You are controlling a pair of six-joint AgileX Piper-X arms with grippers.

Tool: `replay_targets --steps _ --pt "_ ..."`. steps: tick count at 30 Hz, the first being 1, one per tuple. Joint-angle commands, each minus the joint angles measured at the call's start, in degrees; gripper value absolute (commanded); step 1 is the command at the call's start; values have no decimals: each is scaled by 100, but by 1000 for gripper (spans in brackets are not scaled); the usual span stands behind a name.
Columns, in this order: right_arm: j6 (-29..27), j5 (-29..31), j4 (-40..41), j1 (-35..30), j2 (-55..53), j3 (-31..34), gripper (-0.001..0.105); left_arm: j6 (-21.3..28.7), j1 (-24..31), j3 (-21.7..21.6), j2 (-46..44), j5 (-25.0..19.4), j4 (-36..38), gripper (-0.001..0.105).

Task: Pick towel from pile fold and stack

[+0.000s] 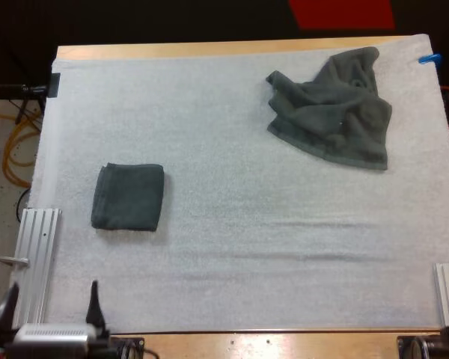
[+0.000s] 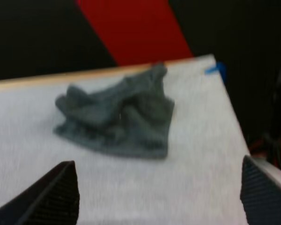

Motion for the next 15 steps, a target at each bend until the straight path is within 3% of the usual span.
replay_targets --steps 1,7,15 --pt "-76 24 -313 -29 -225 100 70 -63 -17 168 -783 59 -331 105" --pt "-76 24 -798 -29 -214 775 70 -63 -17 1075 -771 385 -933 105" --pt "-75 24 -833 -29 -214 1553 70 -63 -17 1776 -771 522 -998 105"
